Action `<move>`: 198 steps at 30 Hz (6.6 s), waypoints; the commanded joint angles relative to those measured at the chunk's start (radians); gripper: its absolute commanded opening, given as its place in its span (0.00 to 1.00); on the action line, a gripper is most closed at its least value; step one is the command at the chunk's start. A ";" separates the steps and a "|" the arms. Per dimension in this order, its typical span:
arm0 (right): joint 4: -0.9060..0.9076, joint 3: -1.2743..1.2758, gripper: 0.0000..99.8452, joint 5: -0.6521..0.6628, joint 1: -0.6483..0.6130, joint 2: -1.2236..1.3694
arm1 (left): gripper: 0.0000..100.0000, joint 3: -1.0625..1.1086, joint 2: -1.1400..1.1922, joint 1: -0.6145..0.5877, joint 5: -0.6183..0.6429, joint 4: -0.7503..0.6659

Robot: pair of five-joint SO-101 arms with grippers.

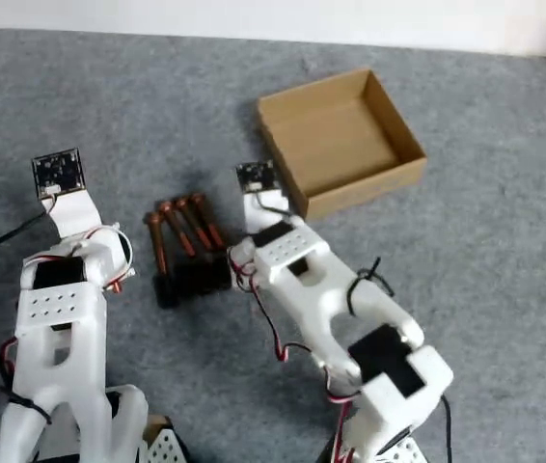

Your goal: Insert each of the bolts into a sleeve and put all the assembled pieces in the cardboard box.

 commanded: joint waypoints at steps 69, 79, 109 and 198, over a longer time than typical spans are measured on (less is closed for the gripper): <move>-0.490 1.204 0.00 0.330 -0.042 -2.060 | 0.00 0.248 -0.855 0.691 0.388 -0.522; -0.490 1.205 0.00 0.333 -0.050 -2.060 | 0.00 0.130 -0.855 0.717 0.391 -0.315; -0.493 1.201 0.00 0.333 0.018 -2.060 | 0.00 0.170 -0.855 0.759 0.301 -0.021; -0.343 0.860 0.00 0.331 0.309 -1.695 | 0.01 0.559 -0.843 0.272 0.370 -0.539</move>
